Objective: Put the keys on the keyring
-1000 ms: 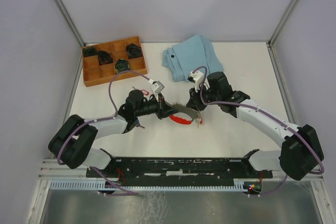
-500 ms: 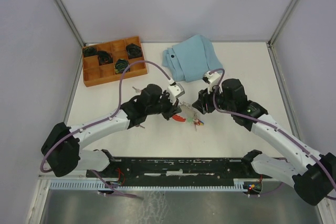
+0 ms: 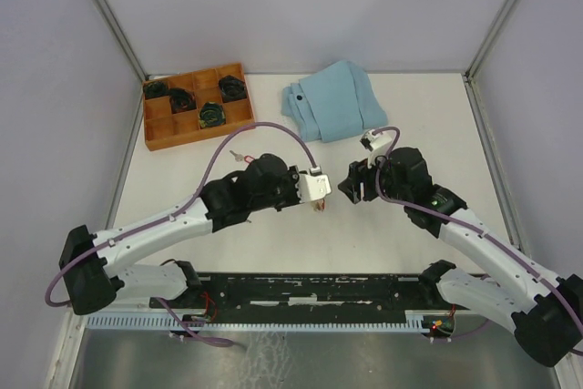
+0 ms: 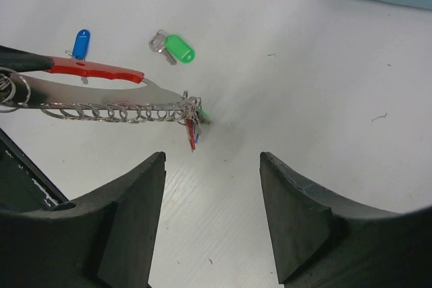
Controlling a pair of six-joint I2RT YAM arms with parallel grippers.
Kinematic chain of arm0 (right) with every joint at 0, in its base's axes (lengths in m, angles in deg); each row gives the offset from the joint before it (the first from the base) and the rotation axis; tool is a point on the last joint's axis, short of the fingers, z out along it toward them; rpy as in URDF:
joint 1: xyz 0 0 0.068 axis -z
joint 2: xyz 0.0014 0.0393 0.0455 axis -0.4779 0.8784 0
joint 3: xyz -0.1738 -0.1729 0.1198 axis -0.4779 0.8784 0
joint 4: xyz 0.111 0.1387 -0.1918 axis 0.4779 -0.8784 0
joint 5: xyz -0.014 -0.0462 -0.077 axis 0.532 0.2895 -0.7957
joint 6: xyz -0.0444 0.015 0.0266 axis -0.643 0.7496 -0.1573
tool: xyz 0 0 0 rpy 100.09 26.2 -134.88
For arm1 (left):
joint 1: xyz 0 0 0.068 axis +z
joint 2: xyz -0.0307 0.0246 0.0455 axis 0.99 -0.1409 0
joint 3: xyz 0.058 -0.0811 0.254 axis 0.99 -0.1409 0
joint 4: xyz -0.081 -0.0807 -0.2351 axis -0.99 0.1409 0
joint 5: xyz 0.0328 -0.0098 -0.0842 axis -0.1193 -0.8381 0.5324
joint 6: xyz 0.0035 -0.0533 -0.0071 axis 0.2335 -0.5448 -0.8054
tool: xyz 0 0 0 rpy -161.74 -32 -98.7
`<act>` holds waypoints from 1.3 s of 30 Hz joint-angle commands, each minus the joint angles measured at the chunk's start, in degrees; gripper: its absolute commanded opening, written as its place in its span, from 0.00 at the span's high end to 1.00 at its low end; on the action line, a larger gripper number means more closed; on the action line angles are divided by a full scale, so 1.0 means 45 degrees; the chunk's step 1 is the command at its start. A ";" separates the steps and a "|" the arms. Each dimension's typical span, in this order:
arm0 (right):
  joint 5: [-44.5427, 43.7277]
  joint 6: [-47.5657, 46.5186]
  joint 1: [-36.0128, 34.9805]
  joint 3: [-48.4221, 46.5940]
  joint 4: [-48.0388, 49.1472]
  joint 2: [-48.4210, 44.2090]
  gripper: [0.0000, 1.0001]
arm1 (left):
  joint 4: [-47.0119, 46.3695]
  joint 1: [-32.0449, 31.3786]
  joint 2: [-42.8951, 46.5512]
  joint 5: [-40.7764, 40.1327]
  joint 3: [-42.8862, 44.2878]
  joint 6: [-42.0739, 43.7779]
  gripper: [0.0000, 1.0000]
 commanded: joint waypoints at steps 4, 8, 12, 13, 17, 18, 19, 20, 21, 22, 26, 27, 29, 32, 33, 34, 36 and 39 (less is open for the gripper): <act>0.0363 0.0798 -0.0017 -0.0187 0.0256 -0.0060 0.34 | -0.3022 -0.0432 0.1628 -0.0953 -0.1787 0.4647 0.97; 0.0623 0.1367 -0.0013 0.0099 0.0691 0.0114 0.33 | -0.5207 -0.0552 0.2135 -0.0931 -0.3226 0.6640 0.97; 0.1003 0.1741 -0.0017 0.0367 0.1364 -0.0038 0.33 | -0.7866 -0.0573 0.2761 -0.1098 -0.4621 0.7355 0.97; 0.1134 0.1812 -0.0023 0.0517 0.1654 -0.0058 0.33 | -0.8454 -0.0589 0.2911 -0.1106 -0.4961 0.7411 0.97; 0.1602 0.2060 -0.0026 0.0768 0.2319 0.0086 0.36 | -1.0033 -0.0572 0.3477 -0.0775 -0.5748 0.6358 0.97; 0.1754 0.2174 -0.0014 0.0814 0.2530 0.0128 0.37 | -1.0150 -0.0571 0.3565 -0.0743 -0.5812 0.6032 0.97; 0.1887 0.2289 -0.0017 0.0866 0.2767 0.0129 0.38 | -1.0311 -0.0571 0.3644 -0.0722 -0.5925 0.5703 0.97; 0.2002 0.2403 -0.0001 0.0931 0.3009 0.0129 0.39 | -1.0502 -0.0586 0.3749 -0.0717 -0.6063 0.5459 0.97; 0.2102 0.2500 0.0016 0.0976 0.3193 0.0107 0.39 | -1.0746 -0.0576 0.3862 -0.0729 -0.6237 0.5338 0.97; 0.2202 0.2552 0.0045 0.0991 0.3326 0.0099 0.40 | -1.0991 -0.0587 0.3979 -0.0748 -0.6435 0.5257 0.97; 0.2910 0.2663 0.0292 0.1017 0.3775 0.0160 0.44 | -1.1113 -0.0566 0.4439 -0.0624 -0.6754 0.5271 0.97; 0.3187 0.2709 0.0402 0.1065 0.3970 0.0186 0.44 | -1.0952 -0.0556 0.4539 -0.0527 -0.6760 0.5368 0.97; 0.3708 0.2749 0.0675 0.1218 0.4459 0.0146 0.46 | -1.0682 -0.0557 0.4737 -0.0302 -0.6778 0.5776 0.97; 0.4907 0.2836 0.1179 0.1473 0.5229 0.0121 0.49 | -1.0395 -0.0552 0.5003 0.0047 -0.6762 0.6292 0.97; 0.5250 0.2940 0.1432 0.1581 0.5608 0.0120 0.50 | -1.0305 -0.0564 0.5101 0.0163 -0.6717 0.6358 0.97; 0.5552 0.3066 0.1618 0.1694 0.5976 0.0133 0.52 | -1.0083 -0.0568 0.5169 0.0333 -0.6661 0.6381 0.97; 0.6227 0.3397 0.1999 0.1817 0.6593 0.0202 0.54 | -0.9827 -0.0552 0.5254 0.0634 -0.6552 0.6377 0.97; 0.6853 0.3735 0.2334 0.1860 0.7253 0.0406 0.57 | -0.9779 -0.0562 0.5321 0.0965 -0.6491 0.6209 0.97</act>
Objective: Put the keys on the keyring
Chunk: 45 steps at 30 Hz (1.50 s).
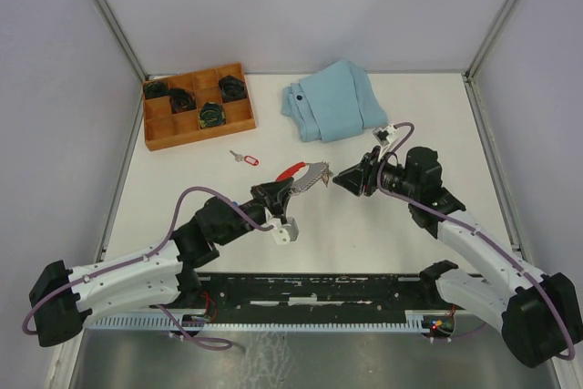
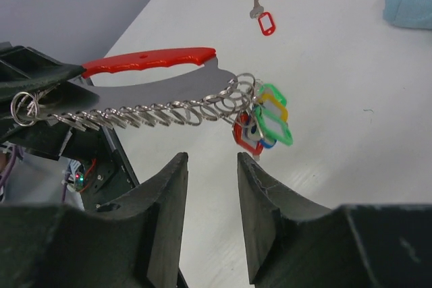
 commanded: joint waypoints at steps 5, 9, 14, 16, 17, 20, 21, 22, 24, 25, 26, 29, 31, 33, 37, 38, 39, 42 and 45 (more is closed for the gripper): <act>0.2438 0.0936 0.0576 -0.0072 0.2708 0.0288 0.63 | -0.0468 -0.0052 0.0183 0.0969 0.0424 0.0170 0.97; 0.2628 0.0888 0.0603 -0.0162 0.2566 0.0365 0.66 | -0.0637 -0.0047 0.0082 0.1121 0.0436 -0.0002 0.97; 0.2462 0.0755 0.0608 -0.0154 0.2288 0.0519 0.66 | -0.0688 -0.0042 0.0028 0.1293 0.0484 -0.0122 0.97; 0.2490 0.0747 0.0619 -0.0131 0.2342 0.0634 0.66 | -0.0707 -0.0057 0.0026 0.1380 0.0511 -0.0235 0.97; 0.2556 0.0808 0.0631 -0.0148 0.2421 0.0706 0.66 | -0.0707 -0.0050 0.0021 0.1405 0.0527 -0.0280 0.97; 0.2686 0.0943 0.0607 -0.0142 0.2582 0.0805 0.66 | -0.0797 -0.0047 0.0050 0.1408 0.0510 -0.0307 0.97; 0.2719 0.0932 0.0615 -0.0142 0.2556 0.0854 0.66 | -0.0831 -0.0049 0.0050 0.1399 0.0495 -0.0325 0.97; 0.2755 0.0938 0.0613 -0.0142 0.2526 0.0873 0.66 | -0.0867 -0.0052 0.0041 0.1391 0.0498 -0.0352 0.97; 0.2868 0.0961 0.0616 -0.0107 0.2537 0.0934 0.66 | -0.1010 -0.0052 0.0019 0.1372 0.0462 -0.0417 0.97; 0.2913 0.0981 0.0626 -0.0106 0.2526 0.0958 0.66 | -0.1092 -0.0047 0.0027 0.1370 0.0433 -0.0456 0.97; 0.2926 0.0986 0.0620 -0.0062 0.2525 0.0976 0.66 | -0.1188 -0.0049 0.0033 0.1365 0.0407 -0.0505 0.97; 0.2833 0.0952 0.0613 0.0031 0.2515 0.1004 0.66 | -0.1373 -0.0056 0.0043 0.1379 0.0382 -0.0655 0.97; 0.2711 0.0928 0.0622 0.0081 0.2522 0.1063 0.65 | -0.1460 -0.0061 0.0087 0.1438 0.0386 -0.0773 0.97; 0.2727 0.0933 0.0625 0.0065 0.2566 0.1154 0.65 | -0.1507 -0.0054 0.0120 0.1510 0.0382 -0.0878 0.97; 0.2971 0.1137 0.0610 0.0083 0.2942 0.1215 0.65 | -0.1518 -0.0049 0.0129 0.1568 0.0360 -0.1040 0.97; 0.3067 0.1215 0.0615 0.0106 0.3167 0.1215 0.65 | -0.1541 -0.0049 0.0114 0.1592 0.0367 -0.1091 0.97; 0.3155 0.1306 0.0616 0.0121 0.3344 0.1191 0.65 | -0.1573 -0.0052 0.0080 0.1598 0.0341 -0.1107 0.97; 0.3408 0.1621 0.0619 0.0200 0.3868 0.1102 0.65 | -0.1620 -0.0047 -0.0021 0.1642 0.0347 -0.1194 0.97; 0.3670 0.1816 0.0622 0.0225 0.4242 0.0931 0.68 | -0.1673 -0.0050 -0.0129 0.1630 0.0274 -0.1251 0.97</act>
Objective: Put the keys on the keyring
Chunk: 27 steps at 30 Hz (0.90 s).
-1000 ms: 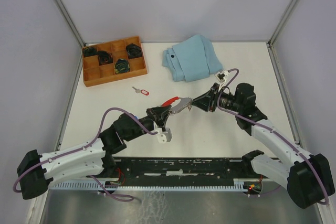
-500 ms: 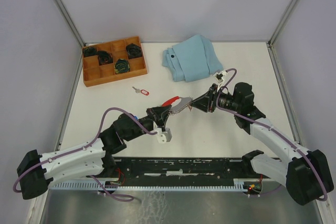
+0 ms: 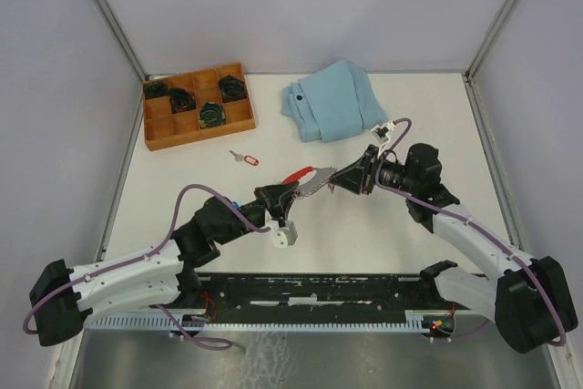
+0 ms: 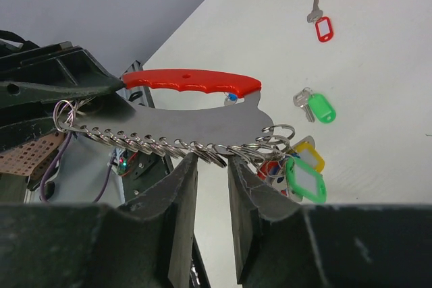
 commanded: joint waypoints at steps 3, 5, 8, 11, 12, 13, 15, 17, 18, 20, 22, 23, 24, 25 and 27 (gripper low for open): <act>0.0775 0.0371 0.0035 0.0035 0.1483 -0.0493 0.74 | -0.1454 -0.0061 -0.0084 0.0247 0.0215 -0.0685 0.97; 0.0756 0.0259 0.0038 0.0037 0.1244 -0.0596 0.76 | -0.1456 -0.0058 -0.0048 0.0158 0.0162 -0.0687 0.97; 0.0745 0.0131 0.0050 0.0029 0.0980 -0.0719 0.79 | -0.1469 -0.0066 0.0058 0.0047 0.0096 -0.0687 0.97; 0.0746 0.0038 0.0038 0.0047 0.0818 -0.0876 0.81 | -0.1456 -0.0059 0.0149 -0.0105 0.0031 -0.0668 0.97; 0.0743 -0.0008 0.0045 0.0055 0.0730 -0.0937 0.81 | -0.1456 -0.0073 0.0184 -0.0171 0.0006 -0.0653 0.97; 0.0743 -0.0085 0.0051 0.0041 0.0599 -0.0991 0.82 | -0.1456 -0.0055 0.0230 -0.0216 -0.0015 -0.0659 0.97; 0.0736 -0.0240 0.0065 0.0035 0.0327 -0.1117 0.82 | -0.1456 -0.0059 0.0309 -0.0249 -0.0045 -0.0703 0.97; 0.0700 -0.0409 0.0073 0.0004 0.0030 -0.1190 0.81 | -0.1475 -0.0054 0.0411 -0.0260 -0.0106 -0.0791 0.97; 0.0647 -0.0506 0.0089 -0.0014 -0.0121 -0.1225 0.81 | -0.1492 -0.0048 0.0466 -0.0262 -0.0129 -0.0830 0.97; 0.0679 -0.0541 0.0129 -0.0001 -0.0204 -0.1250 0.81 | -0.1509 -0.0048 0.0545 -0.0259 -0.0140 -0.0889 0.97; 0.0725 -0.0502 0.0119 -0.0037 -0.0185 -0.1234 0.82 | -0.1495 -0.0052 0.0607 -0.0269 -0.0159 -0.0951 0.97; 0.0702 -0.0508 0.0116 -0.0068 -0.0209 -0.1231 0.82 | -0.1495 -0.0047 0.0629 -0.0260 -0.0162 -0.0969 0.97; 0.0613 -0.0584 0.0114 -0.0110 -0.0365 -0.1235 0.81 | -0.1478 -0.0049 0.0655 -0.0241 -0.0162 -0.0974 0.97; 0.0419 -0.0755 0.0118 -0.0145 -0.0649 -0.1241 0.79 | -0.1476 -0.0057 0.0653 -0.0223 -0.0172 -0.0997 0.97; -0.0007 -0.1037 0.0130 -0.0192 -0.1196 -0.1293 0.74 | -0.1464 -0.0053 0.0683 -0.0208 -0.0141 -0.0983 0.97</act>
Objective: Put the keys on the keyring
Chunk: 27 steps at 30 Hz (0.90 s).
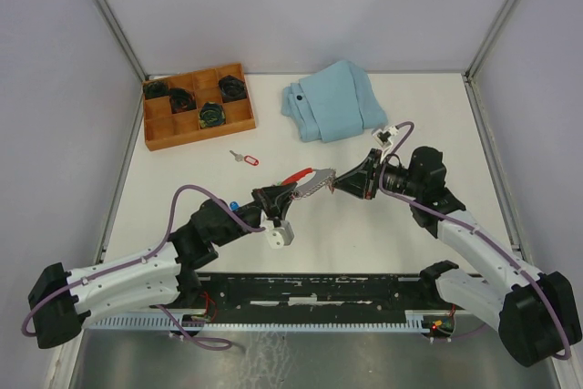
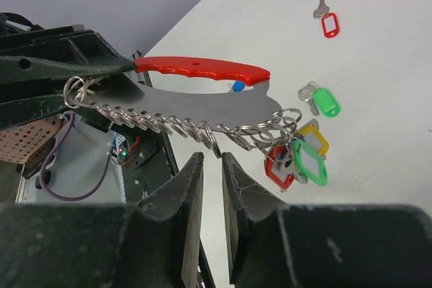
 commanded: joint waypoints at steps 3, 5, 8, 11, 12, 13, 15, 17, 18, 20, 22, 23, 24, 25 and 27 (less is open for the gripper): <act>-0.0895 -0.0867 0.0100 -0.0314 -0.0989 -0.0420 0.71 | -0.1073 -0.0057 0.0308 -0.0077 0.0157 -0.0464 0.97; -0.1129 -0.0929 0.0102 -0.0297 -0.1074 -0.0562 0.71 | -0.1067 -0.0049 0.0275 -0.0057 0.0153 -0.0457 0.97; -0.1249 -0.0971 0.0120 -0.0306 -0.1130 -0.0684 0.71 | -0.1069 -0.0047 0.0255 -0.0055 0.0158 -0.0460 0.97; -0.1278 -0.0983 0.0128 -0.0310 -0.1030 -0.0620 0.71 | -0.1067 -0.0054 0.0205 0.0027 0.0175 -0.0499 0.97; -0.1270 -0.0930 0.0125 -0.0307 -0.0921 -0.0588 0.71 | -0.1067 -0.0048 0.0185 0.0051 0.0182 -0.0515 0.97; -0.1269 -0.0887 0.0115 -0.0297 -0.0820 -0.0521 0.71 | -0.1067 -0.0052 0.0166 0.0093 0.0198 -0.0531 0.97; -0.1223 -0.0802 0.0122 -0.0270 -0.0580 -0.0437 0.71 | -0.1067 -0.0049 0.0173 0.0165 0.0205 -0.0563 0.97; -0.1191 -0.0688 0.0124 -0.0273 -0.0338 -0.0359 0.73 | -0.1067 -0.0048 0.0140 0.0213 0.0212 -0.0590 0.97; -0.1164 -0.0647 0.0120 -0.0269 -0.0224 -0.0333 0.73 | -0.1067 -0.0047 0.0143 0.0245 0.0220 -0.0612 0.97; -0.1073 -0.0512 0.0121 -0.0281 0.0020 -0.0311 0.73 | -0.1067 -0.0038 0.0135 0.0284 0.0231 -0.0640 0.97; -0.1021 -0.0457 0.0124 -0.0303 0.0174 -0.0237 0.73 | -0.1084 -0.0051 0.0110 0.0332 0.0239 -0.0666 0.97; -0.0991 -0.0435 0.0120 -0.0294 0.0230 -0.0220 0.73 | -0.1096 -0.0057 0.0093 0.0362 0.0239 -0.0687 0.97; -0.0968 -0.0407 0.0119 -0.0283 0.0289 -0.0203 0.73 | -0.1114 -0.0063 0.0074 0.0400 0.0222 -0.0707 0.97; -0.0958 -0.0382 0.0117 -0.0270 0.0350 -0.0169 0.73 | -0.1124 -0.0066 0.0057 0.0437 0.0237 -0.0724 0.97; -0.0965 -0.0347 0.0124 -0.0262 0.0418 -0.0115 0.73 | -0.1181 -0.0051 0.0030 0.0489 0.0252 -0.0748 0.97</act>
